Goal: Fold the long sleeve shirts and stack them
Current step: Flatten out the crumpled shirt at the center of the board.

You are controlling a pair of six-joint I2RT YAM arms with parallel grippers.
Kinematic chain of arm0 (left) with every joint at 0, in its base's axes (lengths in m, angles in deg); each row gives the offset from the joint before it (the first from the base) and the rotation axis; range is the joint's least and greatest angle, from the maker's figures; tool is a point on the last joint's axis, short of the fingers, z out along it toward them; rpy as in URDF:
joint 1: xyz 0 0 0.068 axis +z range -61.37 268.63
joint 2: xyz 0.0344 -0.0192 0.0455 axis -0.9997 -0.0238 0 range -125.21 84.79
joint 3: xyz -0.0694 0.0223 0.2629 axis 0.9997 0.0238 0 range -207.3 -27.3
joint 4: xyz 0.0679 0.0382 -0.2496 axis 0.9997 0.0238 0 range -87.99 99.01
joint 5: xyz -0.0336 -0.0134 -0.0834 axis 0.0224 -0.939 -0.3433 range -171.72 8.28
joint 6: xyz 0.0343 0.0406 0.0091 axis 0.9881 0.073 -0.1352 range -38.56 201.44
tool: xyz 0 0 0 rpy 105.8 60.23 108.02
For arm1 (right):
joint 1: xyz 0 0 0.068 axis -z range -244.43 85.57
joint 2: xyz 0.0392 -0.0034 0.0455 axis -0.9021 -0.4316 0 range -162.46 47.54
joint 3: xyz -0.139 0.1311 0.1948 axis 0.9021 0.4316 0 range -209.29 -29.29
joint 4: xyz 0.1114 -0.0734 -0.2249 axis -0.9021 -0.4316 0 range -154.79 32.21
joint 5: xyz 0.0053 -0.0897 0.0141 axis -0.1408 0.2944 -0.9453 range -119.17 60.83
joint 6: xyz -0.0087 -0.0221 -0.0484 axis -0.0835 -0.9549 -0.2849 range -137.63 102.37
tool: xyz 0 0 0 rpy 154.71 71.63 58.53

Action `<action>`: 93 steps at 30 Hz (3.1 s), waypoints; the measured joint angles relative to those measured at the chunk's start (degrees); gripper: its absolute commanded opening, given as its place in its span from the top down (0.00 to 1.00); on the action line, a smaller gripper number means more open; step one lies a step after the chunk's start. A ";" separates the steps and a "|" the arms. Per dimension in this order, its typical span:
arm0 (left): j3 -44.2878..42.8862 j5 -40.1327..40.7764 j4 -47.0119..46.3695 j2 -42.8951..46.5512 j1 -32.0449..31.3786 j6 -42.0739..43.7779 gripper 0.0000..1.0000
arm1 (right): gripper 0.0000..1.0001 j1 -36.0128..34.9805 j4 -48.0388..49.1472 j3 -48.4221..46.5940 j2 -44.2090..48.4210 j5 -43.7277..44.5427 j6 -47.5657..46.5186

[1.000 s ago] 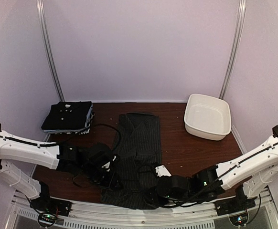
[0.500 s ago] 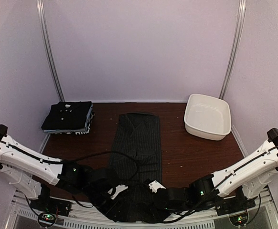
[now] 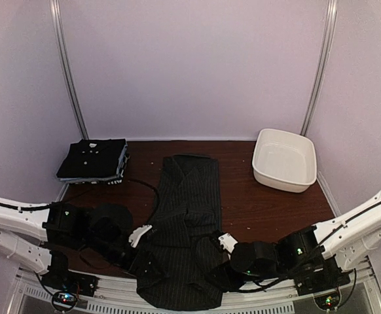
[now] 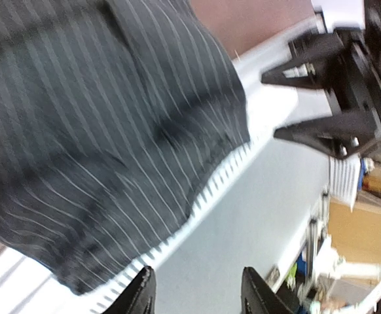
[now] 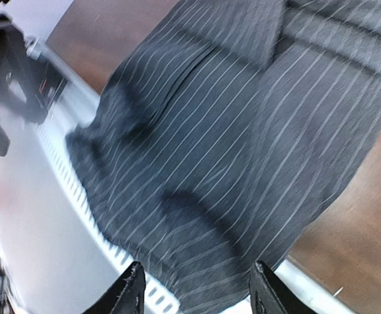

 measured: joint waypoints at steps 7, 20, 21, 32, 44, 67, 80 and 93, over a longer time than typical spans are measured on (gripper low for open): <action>-0.07 2.64 -0.15 -3.54 11.52 2.99 0.54 | 0.49 9.09 1.22 -1.27 -1.92 0.68 -1.42; 11.65 -5.86 -6.10 -8.87 3.43 1.36 0.57 | 0.51 6.99 5.75 -4.57 -13.00 -4.48 -2.58; 12.22 -6.32 -6.19 -8.37 2.19 0.48 0.57 | 0.50 6.25 5.95 -4.57 -13.25 -4.90 -2.58; 13.55 -6.56 -2.08 2.29 -2.21 -7.21 0.58 | 0.53 -0.28 4.76 -5.60 -16.79 -7.67 -2.80; 0.46 -2.71 4.66 1.84 9.51 0.35 0.52 | 0.49 1.73 1.33 -6.60 -6.29 -7.08 -5.75; -38.73 12.07 8.20 -44.70 26.29 24.81 0.42 | 0.36 37.38 1.55 -9.20 -2.73 -5.20 -21.77; -44.57 18.43 14.12 -50.45 26.29 26.49 0.52 | 0.35 39.89 2.86 -9.57 -7.21 -9.77 -26.77; -40.70 15.34 11.98 -50.45 26.29 26.05 0.87 | 0.33 40.41 5.88 -11.41 -12.83 -12.35 -26.93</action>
